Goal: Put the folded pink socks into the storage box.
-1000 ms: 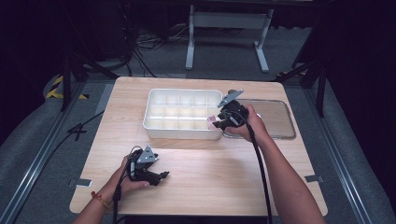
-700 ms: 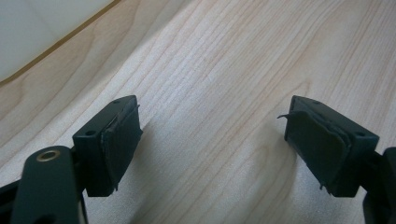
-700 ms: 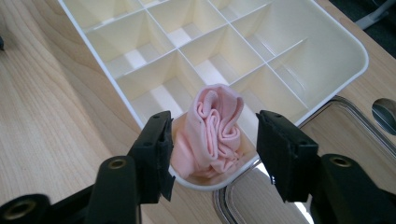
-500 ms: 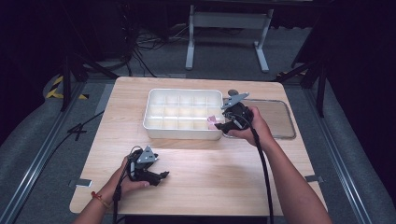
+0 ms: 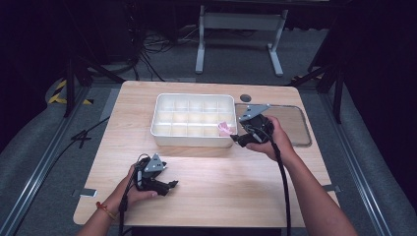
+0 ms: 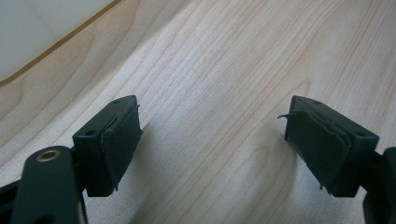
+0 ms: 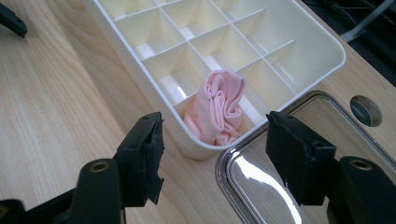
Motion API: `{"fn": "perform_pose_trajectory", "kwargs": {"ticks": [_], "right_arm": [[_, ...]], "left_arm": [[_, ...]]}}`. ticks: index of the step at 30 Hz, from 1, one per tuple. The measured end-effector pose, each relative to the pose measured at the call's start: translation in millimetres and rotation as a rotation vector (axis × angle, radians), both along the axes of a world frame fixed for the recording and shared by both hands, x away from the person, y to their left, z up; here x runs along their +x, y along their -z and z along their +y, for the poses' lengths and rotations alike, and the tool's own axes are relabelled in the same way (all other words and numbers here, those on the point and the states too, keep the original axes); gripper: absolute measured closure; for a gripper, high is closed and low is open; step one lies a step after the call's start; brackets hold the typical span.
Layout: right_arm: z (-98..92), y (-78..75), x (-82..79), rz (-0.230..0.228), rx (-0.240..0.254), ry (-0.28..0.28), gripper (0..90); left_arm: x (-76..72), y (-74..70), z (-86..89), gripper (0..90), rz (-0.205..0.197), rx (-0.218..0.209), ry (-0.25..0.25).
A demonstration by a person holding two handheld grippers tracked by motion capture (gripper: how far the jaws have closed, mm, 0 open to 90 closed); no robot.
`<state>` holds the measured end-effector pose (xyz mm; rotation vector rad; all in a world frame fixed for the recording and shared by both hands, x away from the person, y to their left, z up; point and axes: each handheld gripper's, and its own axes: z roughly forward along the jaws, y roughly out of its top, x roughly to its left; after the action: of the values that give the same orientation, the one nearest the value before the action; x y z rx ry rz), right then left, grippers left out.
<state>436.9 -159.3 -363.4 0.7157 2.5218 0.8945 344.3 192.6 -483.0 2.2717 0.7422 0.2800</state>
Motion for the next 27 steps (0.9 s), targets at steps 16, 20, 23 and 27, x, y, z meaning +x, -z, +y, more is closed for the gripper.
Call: {"fn": "perform_pose_trajectory", "kwargs": {"ticks": [16,20,23,27], "right_arm": [[-13.7,5.7,-16.3,-0.021,-0.033,-0.01,34.8],[-20.9,11.3,-19.2,-0.017,-0.038,-0.006,34.4],[-23.1,13.9,-20.7,-0.018,-0.05,-0.006,34.2],[-27.7,20.3,-25.6,-0.014,-0.073,-0.005,33.8]], "left_arm": [[-0.1,-0.1,-0.1,18.6,0.001,0.0,-0.001],[-0.1,0.0,-0.1,18.6,0.0,-0.001,-0.001],[-0.1,0.0,-0.1,18.6,0.0,0.0,-0.002],[0.0,-0.5,0.1,18.6,0.004,0.004,0.002]]}}
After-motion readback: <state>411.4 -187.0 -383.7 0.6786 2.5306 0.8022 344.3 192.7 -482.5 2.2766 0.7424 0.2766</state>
